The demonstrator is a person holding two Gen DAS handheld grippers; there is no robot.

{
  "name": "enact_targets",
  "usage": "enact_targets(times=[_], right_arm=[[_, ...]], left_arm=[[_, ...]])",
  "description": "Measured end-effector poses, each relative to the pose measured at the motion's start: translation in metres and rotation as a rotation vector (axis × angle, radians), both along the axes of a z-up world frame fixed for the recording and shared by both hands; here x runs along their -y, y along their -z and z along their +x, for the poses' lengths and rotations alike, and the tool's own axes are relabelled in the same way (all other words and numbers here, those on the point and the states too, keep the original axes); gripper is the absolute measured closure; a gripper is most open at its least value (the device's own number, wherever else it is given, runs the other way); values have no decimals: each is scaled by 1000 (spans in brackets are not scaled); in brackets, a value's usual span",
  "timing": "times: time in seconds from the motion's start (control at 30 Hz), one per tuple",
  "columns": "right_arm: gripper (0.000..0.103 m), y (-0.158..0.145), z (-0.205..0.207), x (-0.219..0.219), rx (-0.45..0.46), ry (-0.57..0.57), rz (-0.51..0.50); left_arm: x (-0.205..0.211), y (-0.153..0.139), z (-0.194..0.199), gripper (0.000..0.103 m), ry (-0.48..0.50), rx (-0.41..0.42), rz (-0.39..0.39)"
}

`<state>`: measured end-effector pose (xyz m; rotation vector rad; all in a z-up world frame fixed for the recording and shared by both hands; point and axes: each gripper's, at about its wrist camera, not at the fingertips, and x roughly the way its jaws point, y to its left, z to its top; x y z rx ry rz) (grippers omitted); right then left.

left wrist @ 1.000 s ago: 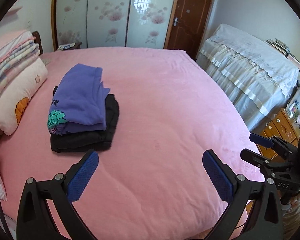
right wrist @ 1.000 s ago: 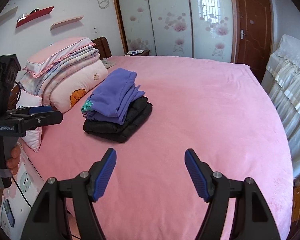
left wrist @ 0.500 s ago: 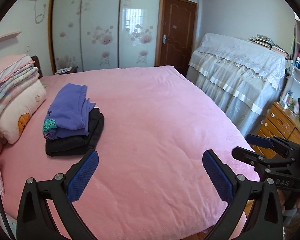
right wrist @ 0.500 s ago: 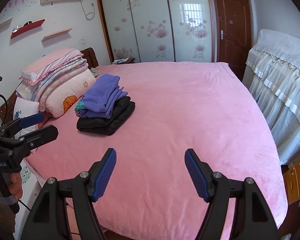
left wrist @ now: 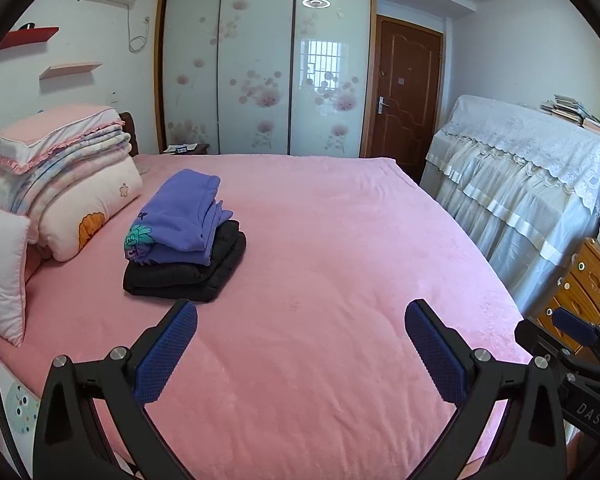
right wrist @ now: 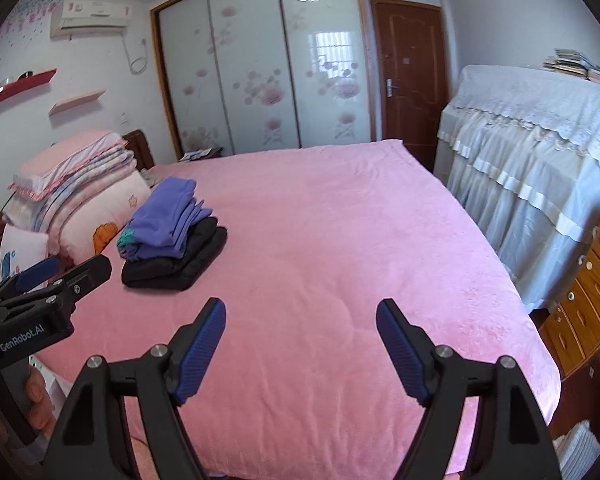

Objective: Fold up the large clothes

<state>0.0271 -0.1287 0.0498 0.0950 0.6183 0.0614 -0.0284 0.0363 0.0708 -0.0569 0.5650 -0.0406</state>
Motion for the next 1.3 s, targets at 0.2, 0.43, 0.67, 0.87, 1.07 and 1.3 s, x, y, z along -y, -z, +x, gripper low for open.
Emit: enact_targets(times=[0.2,0.43,0.67,0.87,1.07,1.3], right_arm=[[23,11,-6,-5,-9,-3,18],[23,28,-2,-17,-38,-22,-26],[23,38,0,-18,-67,-30,-22],[23,37,3,-23,-74,-43,-20],[23,32,0,-30,-52,-55,-43],[23,32,0,-30,-54,-53,-48]], left_arm=[[-2,12,-2,0,-88,-38,-11],[-2,39,7,0,-84,-153,5],[-3,53,6,0,-109,-174,51],[-3,54,3,0,-107,-171,47],[-2,53,4,0,-110,-169,51],[2,53,4,0,-108,-169,71]])
